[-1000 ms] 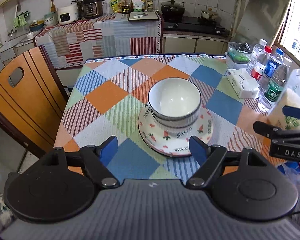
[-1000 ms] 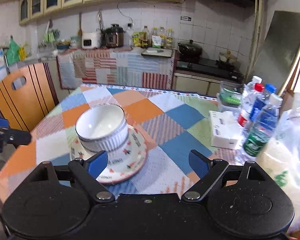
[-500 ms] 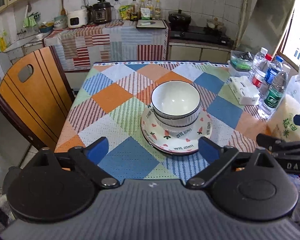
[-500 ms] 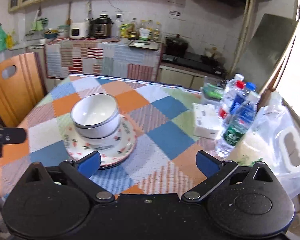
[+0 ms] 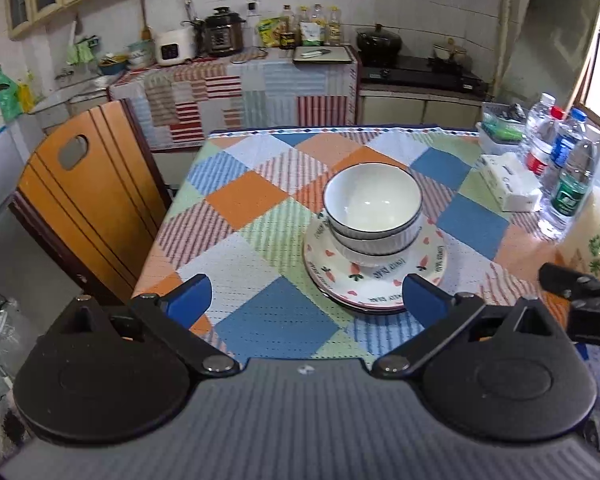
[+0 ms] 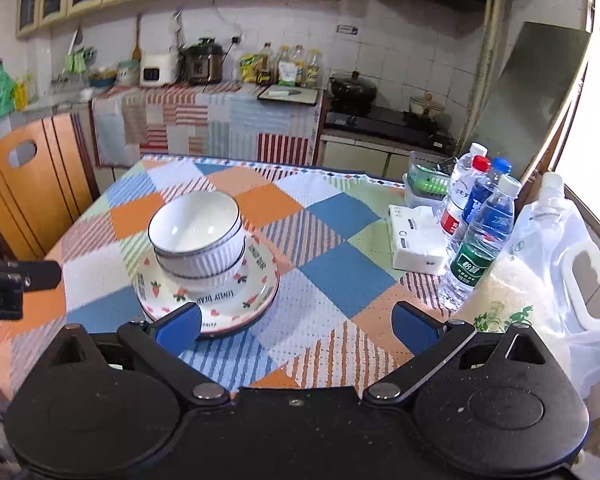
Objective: Organize plates and bowls
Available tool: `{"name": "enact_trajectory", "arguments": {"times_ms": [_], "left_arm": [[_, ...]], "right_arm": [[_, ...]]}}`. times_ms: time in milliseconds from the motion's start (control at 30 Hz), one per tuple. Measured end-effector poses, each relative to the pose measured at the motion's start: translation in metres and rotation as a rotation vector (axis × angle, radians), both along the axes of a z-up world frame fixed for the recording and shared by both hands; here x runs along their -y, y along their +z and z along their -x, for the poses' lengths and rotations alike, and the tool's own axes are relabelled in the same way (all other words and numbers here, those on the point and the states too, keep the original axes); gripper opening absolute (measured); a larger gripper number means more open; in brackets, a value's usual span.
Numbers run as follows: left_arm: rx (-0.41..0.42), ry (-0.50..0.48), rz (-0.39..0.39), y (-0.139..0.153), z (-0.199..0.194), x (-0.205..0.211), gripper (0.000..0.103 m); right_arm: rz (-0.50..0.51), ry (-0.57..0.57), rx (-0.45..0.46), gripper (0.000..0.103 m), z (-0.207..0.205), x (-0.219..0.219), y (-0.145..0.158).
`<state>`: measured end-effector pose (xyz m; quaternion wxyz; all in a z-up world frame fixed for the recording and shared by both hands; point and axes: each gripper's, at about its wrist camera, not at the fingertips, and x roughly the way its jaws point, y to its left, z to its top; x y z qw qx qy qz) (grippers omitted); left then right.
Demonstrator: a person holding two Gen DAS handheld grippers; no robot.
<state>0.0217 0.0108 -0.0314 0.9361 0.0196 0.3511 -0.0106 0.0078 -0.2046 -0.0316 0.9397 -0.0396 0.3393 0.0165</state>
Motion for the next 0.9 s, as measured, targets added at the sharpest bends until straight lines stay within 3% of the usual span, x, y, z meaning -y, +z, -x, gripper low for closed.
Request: {"name": "enact_trajectory", "arguments": {"times_ms": [433,600,900], "left_arm": [[-0.002,-0.001,0.048,-0.0060,0.0008,-0.0052,0.103],[0.000,-0.014,0.011,-0.0067,0.0017,-0.0005,0.103],[-0.013,-0.002,0.012,-0.0071,0.0016,-0.0005,0.103]], "right_arm": [[-0.009,-0.012,-0.002,0.103,-0.0004,-0.0006,-0.0027],[-0.008,-0.006,-0.003,0.103,0.0007,-0.0022,-0.0042],[0.004,-0.010,-0.018,0.103,-0.0016,-0.0025,-0.0080]]}}
